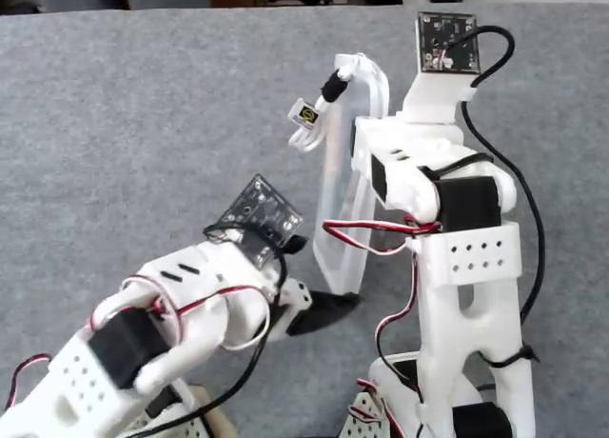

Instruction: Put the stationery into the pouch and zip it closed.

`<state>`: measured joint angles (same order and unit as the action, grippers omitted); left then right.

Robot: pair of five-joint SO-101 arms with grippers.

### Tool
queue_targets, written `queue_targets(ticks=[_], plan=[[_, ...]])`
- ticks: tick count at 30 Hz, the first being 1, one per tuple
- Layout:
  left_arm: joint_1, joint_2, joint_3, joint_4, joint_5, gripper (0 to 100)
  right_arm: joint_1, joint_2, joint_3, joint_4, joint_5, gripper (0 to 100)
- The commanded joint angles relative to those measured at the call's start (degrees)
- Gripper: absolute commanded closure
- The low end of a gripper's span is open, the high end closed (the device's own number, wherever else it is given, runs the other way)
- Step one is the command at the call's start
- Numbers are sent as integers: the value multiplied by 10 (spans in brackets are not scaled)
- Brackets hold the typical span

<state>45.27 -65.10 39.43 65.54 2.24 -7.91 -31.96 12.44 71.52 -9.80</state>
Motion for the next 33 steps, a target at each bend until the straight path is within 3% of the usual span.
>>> queue_targets(ticks=[1, 10, 15, 18, 23, 33], plan=[[25, 6, -54, 2, 4, 657, 6, -19, -1, -13, -1, 986], [23, 1, 107, -135, 1, 656, 1, -34, 6, -4, 0, 986], [23, 1, 133, -177, -1, 657, 1, -79, 73, -53, 4, 986], [22, 1, 138, -200, -53, 659, 0, -108, 92, -73, 34, 985], [-74, 7, 138, -244, -113, 703, 2, -132, 92, -61, 69, 985], [-136, 6, 201, -266, -120, 682, 4, -126, 71, -55, 72, 985]])
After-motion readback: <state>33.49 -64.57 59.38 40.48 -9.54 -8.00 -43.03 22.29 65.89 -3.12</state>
